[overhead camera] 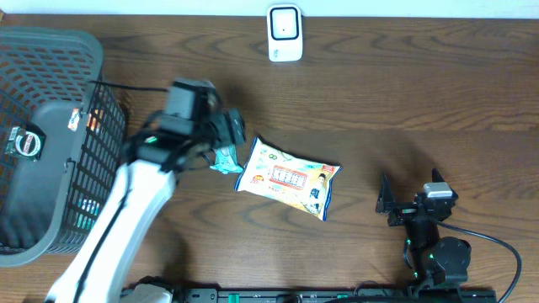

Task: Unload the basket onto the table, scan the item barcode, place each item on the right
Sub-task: 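Carry the green wipes pack left of the snack bag and release, then reach into the basket and grasp the orange Kleenex pack with left gripper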

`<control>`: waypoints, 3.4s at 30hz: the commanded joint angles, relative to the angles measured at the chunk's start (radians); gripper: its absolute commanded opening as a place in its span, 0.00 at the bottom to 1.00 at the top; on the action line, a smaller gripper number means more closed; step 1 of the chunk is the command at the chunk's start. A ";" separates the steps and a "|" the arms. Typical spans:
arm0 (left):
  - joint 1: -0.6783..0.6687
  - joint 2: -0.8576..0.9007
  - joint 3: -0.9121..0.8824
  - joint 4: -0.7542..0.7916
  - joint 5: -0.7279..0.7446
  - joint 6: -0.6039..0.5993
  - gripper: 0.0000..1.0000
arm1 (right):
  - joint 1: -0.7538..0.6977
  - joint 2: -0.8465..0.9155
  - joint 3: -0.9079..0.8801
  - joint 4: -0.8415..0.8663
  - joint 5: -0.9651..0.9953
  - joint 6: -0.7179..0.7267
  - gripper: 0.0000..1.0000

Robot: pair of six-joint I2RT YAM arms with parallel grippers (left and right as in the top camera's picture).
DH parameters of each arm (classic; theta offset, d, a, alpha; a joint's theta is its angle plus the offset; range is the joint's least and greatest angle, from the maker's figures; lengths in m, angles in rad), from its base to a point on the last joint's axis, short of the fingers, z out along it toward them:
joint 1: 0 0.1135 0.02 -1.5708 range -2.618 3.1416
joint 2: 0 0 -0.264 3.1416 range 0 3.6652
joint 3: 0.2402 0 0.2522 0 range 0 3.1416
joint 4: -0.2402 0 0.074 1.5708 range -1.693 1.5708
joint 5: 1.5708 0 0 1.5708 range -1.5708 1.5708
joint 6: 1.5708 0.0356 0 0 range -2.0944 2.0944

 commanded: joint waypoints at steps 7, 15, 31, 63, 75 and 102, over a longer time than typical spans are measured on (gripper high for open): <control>0.428 -0.337 0.237 -0.017 -0.103 0.129 0.96 | -0.006 0.002 -0.001 -0.005 0.003 0.011 0.99; 0.755 -0.123 0.516 -0.136 -0.078 0.204 0.96 | -0.006 0.002 -0.001 -0.005 0.003 0.011 0.99; 0.827 0.360 0.596 -0.275 -0.076 0.224 0.78 | -0.006 0.002 -0.001 -0.005 0.003 0.011 0.99; 0.827 0.677 0.405 0.001 -0.029 0.183 0.72 | -0.006 0.002 -0.001 -0.005 0.003 0.011 0.99; 0.819 0.677 0.286 0.145 -0.027 0.184 0.39 | -0.006 0.002 -0.001 -0.004 0.003 0.011 0.99; 0.740 -0.373 0.286 -0.165 -0.032 0.141 0.07 | -0.006 0.002 -0.001 -0.005 0.003 0.011 0.99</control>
